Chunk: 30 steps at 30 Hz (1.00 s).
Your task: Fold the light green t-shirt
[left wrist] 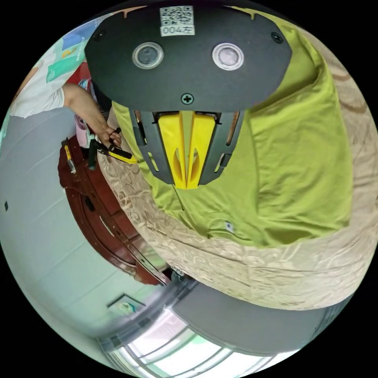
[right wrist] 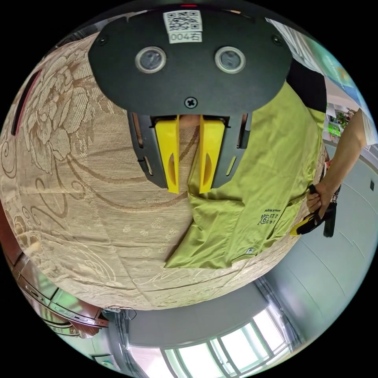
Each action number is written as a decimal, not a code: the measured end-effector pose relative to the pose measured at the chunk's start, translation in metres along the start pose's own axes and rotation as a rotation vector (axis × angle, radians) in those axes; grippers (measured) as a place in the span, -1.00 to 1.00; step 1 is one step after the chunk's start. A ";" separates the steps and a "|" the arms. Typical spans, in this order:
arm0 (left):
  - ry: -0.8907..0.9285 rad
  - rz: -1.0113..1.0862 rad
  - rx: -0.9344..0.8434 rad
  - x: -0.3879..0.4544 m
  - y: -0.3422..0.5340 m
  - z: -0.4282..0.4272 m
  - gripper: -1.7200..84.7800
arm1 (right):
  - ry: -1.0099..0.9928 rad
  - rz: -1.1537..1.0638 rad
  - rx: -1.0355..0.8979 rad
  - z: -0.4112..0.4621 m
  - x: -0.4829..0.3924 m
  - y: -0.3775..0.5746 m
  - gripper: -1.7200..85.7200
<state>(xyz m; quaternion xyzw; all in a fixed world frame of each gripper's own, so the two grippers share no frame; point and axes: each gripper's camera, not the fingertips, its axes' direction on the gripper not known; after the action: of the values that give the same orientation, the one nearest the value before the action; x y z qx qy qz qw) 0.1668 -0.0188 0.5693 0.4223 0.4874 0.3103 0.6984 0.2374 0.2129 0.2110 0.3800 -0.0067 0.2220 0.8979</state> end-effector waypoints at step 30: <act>-0.590 0.521 -0.633 0.184 -0.089 0.583 -0.85 | -0.178 0.008 0.002 0.033 0.050 0.019 -0.79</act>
<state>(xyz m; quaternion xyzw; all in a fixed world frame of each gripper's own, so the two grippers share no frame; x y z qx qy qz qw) 0.7798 -0.0712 0.5115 0.3670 0.0295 0.4744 0.7996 0.2798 0.2216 0.2568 0.3990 -0.0877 0.1910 0.8925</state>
